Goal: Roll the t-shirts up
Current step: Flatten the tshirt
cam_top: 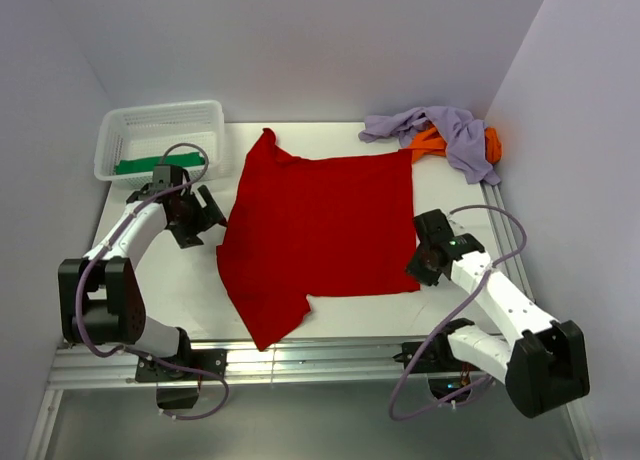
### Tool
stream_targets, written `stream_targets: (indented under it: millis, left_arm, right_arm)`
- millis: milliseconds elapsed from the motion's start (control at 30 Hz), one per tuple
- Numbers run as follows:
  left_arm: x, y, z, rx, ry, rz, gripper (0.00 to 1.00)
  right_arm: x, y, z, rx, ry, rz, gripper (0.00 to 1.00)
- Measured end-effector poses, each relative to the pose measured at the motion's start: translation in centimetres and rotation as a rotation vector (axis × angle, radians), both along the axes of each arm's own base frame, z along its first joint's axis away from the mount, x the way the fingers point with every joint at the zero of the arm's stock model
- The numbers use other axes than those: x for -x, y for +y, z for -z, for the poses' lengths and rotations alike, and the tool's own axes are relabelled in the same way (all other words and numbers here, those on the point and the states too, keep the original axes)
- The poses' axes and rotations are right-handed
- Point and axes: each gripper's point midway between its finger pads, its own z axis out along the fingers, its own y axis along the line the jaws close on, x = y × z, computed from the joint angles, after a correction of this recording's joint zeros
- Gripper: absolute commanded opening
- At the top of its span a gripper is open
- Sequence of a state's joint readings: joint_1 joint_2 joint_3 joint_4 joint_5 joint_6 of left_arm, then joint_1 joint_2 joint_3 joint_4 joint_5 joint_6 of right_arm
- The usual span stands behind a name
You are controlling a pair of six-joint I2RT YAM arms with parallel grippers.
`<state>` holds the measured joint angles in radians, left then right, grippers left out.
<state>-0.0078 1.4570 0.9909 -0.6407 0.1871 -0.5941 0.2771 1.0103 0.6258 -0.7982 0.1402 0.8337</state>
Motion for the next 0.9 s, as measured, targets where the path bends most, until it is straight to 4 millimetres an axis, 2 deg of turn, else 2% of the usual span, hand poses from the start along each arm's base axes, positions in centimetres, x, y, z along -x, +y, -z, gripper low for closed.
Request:
stream_targets:
  millis: [133,233,300,400,467,533,667,700,767,800,900]
  left_arm:
    - [-0.2,0.0,0.8,-0.002,0.012,0.004,0.88]
    - [-0.6,0.0,1.5,-0.003,0.015,0.006,0.88]
    - [-0.8,0.0,1.9,-0.002,0.016,0.007,0.86]
    - [-1.2,-0.1,2.9,0.005,0.023,0.010,0.82]
    - [-0.9,-0.2,3.9,0.010,0.042,0.012,0.80]
    - [-0.4,-0.3,4.9,0.013,0.066,0.012,0.71]
    - [0.4,-0.5,6.1,0.017,0.100,0.015,0.53]
    - [0.4,-0.6,6.2,0.018,0.100,0.016,0.36]
    - [0.2,-1.0,6.3,0.020,0.096,0.023,0.17]
    - [0.1,-1.1,6.3,0.019,0.090,0.027,0.00]
    - [0.1,-1.3,6.5,-0.029,0.082,0.047,0.00]
  right_arm:
    - [0.0,0.7,0.9,-0.016,0.047,-0.036,0.37]
    - [-0.5,2.0,0.8,-0.017,0.071,-0.093,0.39]
    - [-1.7,4.2,-0.2,-0.019,0.065,-0.170,0.39]
    - [-4.6,9.4,-2.4,-0.049,0.013,-0.306,0.38]
    - [-6.4,13.7,-3.9,-0.076,-0.027,-0.397,0.38]
    - [-7.8,17.8,-4.9,-0.100,-0.060,-0.474,0.36]
    - [-9.4,24.0,-4.5,-0.134,-0.063,-0.575,0.31]
    - [-9.7,25.0,-4.0,-0.140,-0.054,-0.591,0.29]
    - [-10.4,26.2,-2.9,-0.144,-0.030,-0.602,0.27]
    - [-10.8,26.6,-2.4,-0.145,-0.021,-0.603,0.26]
    - [-11.7,27.4,-1.0,-0.149,0.006,-0.599,0.24]
